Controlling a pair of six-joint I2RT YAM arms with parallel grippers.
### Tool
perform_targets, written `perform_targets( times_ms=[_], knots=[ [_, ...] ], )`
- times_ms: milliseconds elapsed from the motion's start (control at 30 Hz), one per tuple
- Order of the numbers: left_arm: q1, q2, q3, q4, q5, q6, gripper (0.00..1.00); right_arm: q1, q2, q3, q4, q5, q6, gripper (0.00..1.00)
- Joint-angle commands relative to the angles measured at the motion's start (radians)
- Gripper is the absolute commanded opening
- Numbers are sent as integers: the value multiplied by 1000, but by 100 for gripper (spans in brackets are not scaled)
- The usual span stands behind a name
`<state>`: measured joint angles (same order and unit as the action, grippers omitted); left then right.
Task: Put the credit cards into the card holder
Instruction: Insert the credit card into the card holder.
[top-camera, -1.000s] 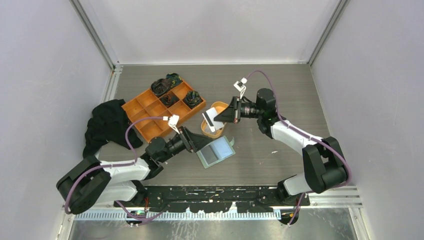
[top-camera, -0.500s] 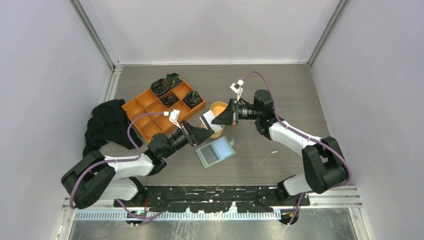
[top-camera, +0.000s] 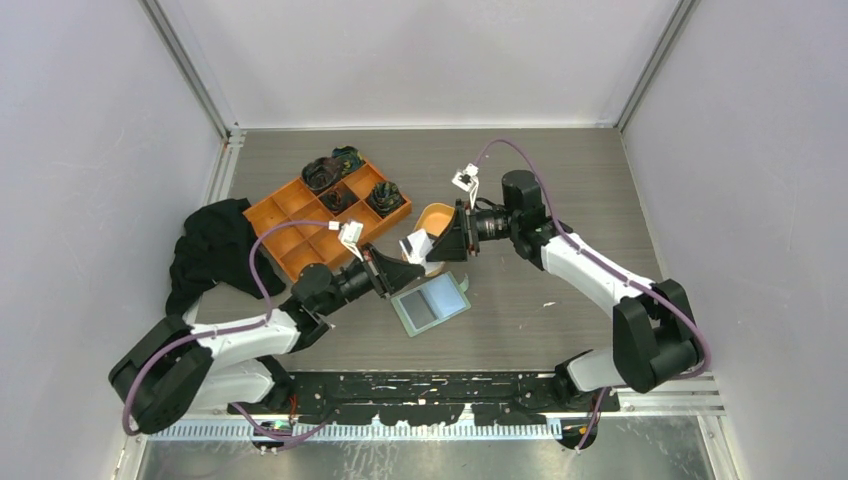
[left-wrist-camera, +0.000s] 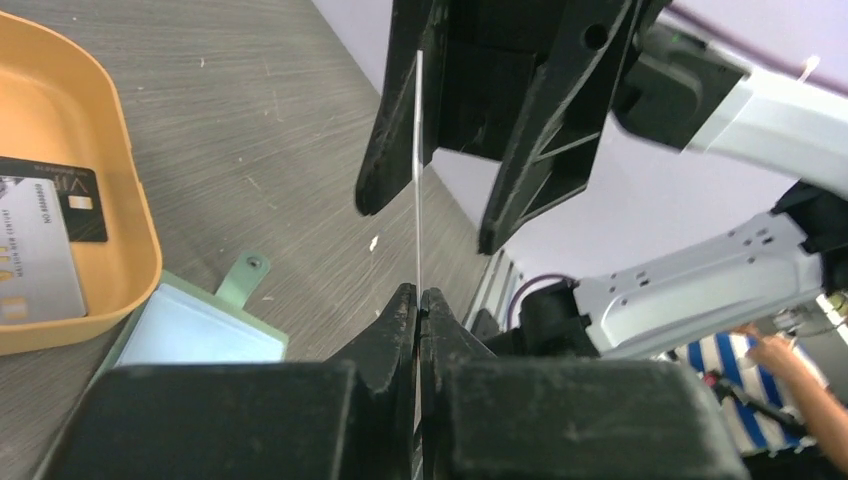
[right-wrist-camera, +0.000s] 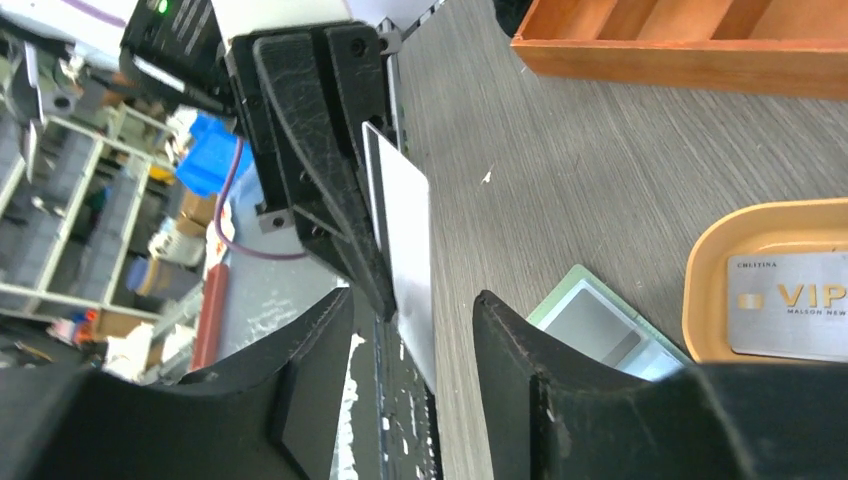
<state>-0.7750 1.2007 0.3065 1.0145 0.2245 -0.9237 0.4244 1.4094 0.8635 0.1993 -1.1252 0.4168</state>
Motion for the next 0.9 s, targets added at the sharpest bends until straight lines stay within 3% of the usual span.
perform_targets(
  times_ms=[0,200,533,800,867],
  knots=[
    [18,-109,14,-170,125,145,0,-4,-77,74,-273,-101,-323,54],
    [28,-171,41,-315,227,211,0,-4,-67,74,-278,-138,-330,52],
    [27,-96,78,-256,311,190,0,24,-46,71,-274,-124,-326,41],
    [28,-92,75,-269,305,193,0,27,-42,86,-273,-144,-309,5],
    [29,-103,73,-300,288,200,7,27,-44,90,-273,-139,-299,1]
  ],
)
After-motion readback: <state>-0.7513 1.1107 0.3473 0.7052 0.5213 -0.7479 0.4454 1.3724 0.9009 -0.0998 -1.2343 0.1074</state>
